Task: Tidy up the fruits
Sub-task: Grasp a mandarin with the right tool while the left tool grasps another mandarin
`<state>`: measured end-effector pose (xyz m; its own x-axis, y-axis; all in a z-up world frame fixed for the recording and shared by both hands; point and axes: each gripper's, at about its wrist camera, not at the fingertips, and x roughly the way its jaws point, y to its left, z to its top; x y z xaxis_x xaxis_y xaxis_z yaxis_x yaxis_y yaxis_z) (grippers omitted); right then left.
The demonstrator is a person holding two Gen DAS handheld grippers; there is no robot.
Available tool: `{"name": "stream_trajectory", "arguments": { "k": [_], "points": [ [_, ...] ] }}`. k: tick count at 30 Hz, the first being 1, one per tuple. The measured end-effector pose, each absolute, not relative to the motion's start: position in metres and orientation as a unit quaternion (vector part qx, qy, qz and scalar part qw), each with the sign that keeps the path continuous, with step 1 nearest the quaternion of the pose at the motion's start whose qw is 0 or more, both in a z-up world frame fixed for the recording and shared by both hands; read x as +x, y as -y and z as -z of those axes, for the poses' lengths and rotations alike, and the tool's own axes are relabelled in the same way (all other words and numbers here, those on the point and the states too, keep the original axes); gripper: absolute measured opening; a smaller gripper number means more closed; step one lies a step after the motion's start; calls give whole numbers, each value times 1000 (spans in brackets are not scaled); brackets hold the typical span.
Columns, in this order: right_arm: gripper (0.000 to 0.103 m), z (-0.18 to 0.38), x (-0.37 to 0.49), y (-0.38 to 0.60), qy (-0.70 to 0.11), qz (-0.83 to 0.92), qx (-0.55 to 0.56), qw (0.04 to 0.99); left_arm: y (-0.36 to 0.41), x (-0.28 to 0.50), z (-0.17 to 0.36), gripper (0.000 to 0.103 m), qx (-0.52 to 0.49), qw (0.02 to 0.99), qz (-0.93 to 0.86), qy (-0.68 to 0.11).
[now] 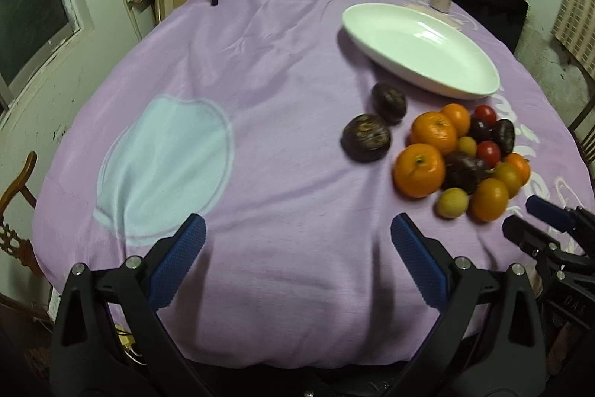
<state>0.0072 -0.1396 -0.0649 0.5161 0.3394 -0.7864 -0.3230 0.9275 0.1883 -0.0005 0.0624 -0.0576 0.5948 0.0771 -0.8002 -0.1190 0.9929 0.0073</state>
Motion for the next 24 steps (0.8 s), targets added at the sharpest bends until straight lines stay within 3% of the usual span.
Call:
{"name": "stream_trajectory", "arguments": {
  "k": [6, 8, 18, 21, 22, 24],
  "points": [
    [50, 78, 27, 127, -467, -206, 17, 860, -64, 5, 65, 101, -33, 891, -33, -452],
    [40, 81, 33, 121, -454, -198, 0, 869, -60, 6, 66, 101, -31, 890, -23, -454],
    [39, 65, 10, 164, -442, -167, 12, 881, -25, 26, 72, 98, -19, 889, 32, -457],
    [39, 64, 2, 184, -439, -158, 26, 884, -18, 37, 76, 75, -21, 883, 43, -467],
    [39, 64, 1, 187, -439, -158, 30, 884, -16, 40, 77, 62, -22, 881, 45, -471],
    [39, 65, -1, 193, -438, -159, 39, 884, -5, 45, 78, 57, -11, 882, 50, -468]
  ]
}}
